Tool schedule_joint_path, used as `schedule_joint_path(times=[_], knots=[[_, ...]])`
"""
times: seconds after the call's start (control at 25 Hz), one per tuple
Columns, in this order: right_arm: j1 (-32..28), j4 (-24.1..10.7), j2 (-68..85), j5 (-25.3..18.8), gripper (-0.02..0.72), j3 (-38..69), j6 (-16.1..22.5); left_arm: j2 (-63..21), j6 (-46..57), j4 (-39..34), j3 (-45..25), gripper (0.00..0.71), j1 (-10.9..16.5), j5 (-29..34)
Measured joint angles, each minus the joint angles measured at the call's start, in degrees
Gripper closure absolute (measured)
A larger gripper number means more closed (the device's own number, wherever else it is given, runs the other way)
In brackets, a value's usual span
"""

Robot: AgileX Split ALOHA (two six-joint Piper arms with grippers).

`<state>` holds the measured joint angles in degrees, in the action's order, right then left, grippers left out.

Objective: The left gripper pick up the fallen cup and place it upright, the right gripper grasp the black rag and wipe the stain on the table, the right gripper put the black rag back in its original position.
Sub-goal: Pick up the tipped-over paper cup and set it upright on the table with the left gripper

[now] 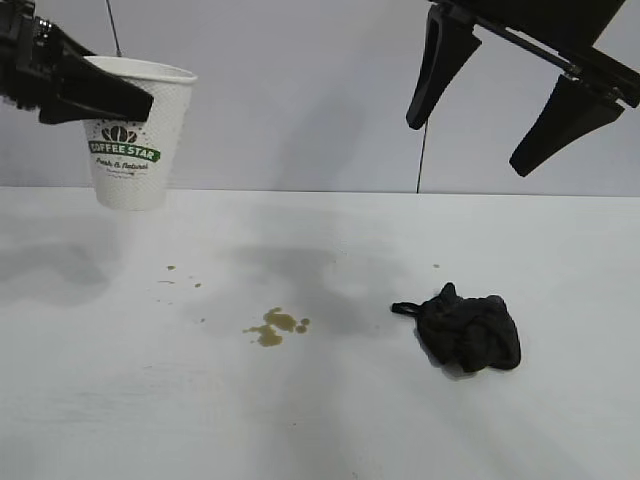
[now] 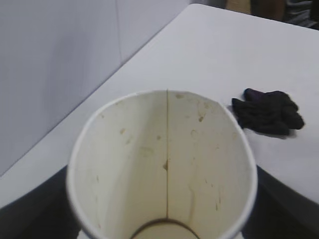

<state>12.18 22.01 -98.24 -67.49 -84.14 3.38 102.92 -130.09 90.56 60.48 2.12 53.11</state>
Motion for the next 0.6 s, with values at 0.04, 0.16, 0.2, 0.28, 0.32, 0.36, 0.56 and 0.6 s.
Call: schedule_joint_path(times=[0.04, 0.16, 0.2, 0.28, 0.32, 0.36, 0.56, 0.6], knots=[[0.00, 0.00, 0.00, 0.00, 0.081, 0.00, 0.00, 0.19, -3.19, 2.62, -1.60, 0.173, 0.00, -0.33], [0.00, 0.00, 0.00, 0.01, 0.081, 0.00, 0.00, 2.17, -10.15, 5.07, -4.39, 0.173, 0.00, -0.46], [0.00, 0.00, 0.00, 0.06, 0.081, 0.00, 0.00, 3.36, -10.97, 5.23, -4.67, 0.173, 0.00, -0.41], [0.00, 0.00, 0.00, 0.12, 0.081, 0.00, 0.00, 5.81, -11.69, 5.54, -4.99, 0.173, 0.00, 0.07], [0.00, -0.04, 0.00, 0.17, 0.081, 0.00, 0.00, 6.93, -11.75, 5.66, -4.99, 0.173, 0.00, 0.36], [0.00, -0.04, 0.00, 0.17, 0.081, 0.00, 0.00, 8.11, -11.89, 5.73, -4.99, 0.173, 0.00, 0.49], [0.00, -0.11, 0.00, 0.18, 0.081, 0.00, 0.00, 12.67, -12.10, 6.20, -4.99, 0.178, 0.00, 0.61], [0.00, -0.11, 0.00, 0.18, 0.081, 0.00, 0.00, 13.36, -12.10, 6.26, -4.99, 0.179, 0.00, 0.54]])
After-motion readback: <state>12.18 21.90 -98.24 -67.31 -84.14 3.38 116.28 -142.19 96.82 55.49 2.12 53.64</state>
